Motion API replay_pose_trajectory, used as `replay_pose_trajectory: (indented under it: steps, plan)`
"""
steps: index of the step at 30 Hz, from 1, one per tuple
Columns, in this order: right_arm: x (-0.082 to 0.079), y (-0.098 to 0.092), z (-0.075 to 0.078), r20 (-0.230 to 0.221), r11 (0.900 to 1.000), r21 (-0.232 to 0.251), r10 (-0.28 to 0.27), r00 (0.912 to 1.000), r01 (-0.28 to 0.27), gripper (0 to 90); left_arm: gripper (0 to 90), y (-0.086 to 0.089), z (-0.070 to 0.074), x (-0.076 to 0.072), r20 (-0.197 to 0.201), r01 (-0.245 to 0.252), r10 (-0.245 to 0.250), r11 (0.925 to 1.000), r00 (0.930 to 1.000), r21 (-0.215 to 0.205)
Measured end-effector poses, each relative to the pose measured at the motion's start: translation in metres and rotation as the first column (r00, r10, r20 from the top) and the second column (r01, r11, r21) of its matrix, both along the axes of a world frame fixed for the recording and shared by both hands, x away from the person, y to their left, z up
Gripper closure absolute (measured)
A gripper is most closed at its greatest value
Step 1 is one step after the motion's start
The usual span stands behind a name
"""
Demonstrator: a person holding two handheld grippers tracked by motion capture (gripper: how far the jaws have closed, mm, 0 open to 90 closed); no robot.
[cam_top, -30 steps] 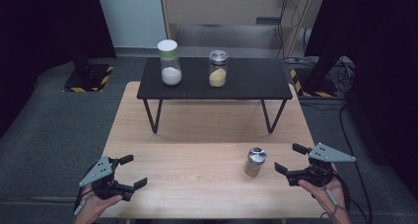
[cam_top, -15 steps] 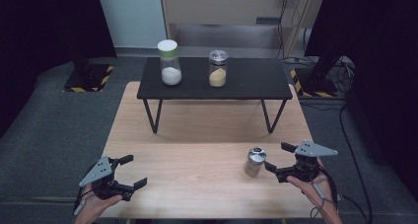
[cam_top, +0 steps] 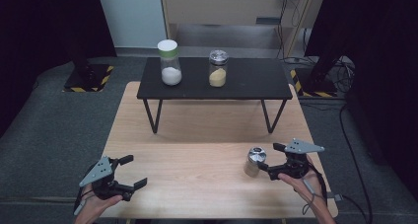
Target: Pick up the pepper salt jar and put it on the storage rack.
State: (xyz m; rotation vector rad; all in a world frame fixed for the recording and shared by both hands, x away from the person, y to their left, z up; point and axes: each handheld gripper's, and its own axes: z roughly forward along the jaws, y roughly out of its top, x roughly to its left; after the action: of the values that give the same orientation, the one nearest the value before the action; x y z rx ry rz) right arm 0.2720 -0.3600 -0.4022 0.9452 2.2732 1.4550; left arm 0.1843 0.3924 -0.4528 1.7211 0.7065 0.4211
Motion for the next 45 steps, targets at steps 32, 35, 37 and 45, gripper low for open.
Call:
replay_pose_trajectory:
  steps: [32,35,37,45]
  plan:
    - [0.022,0.026,-0.012,-0.027,0.996,-0.072,0.046,0.9986,-0.047,19.8,0.4,0.0,0.0,-0.001,0.0,-0.002,0.002,1.0,1.0,0.003]
    - [0.023,0.027,-0.013,-0.02,0.996,-0.08,0.044,0.9988,-0.046,25.7,0.4,0.0,0.0,-0.001,0.0,-0.003,0.003,1.0,1.0,0.003]
    - [0.022,0.028,-0.014,-0.013,0.995,-0.086,0.043,0.999,-0.044,30.1,0.3,0.0,0.0,-0.001,0.001,-0.005,0.005,1.0,1.0,0.004]
    - [0.022,0.027,-0.015,0.003,0.995,-0.09,0.052,0.9987,-0.051,33.5,0.4,0.0,0.0,-0.001,-0.001,-0.005,0.005,1.0,1.0,0.004]
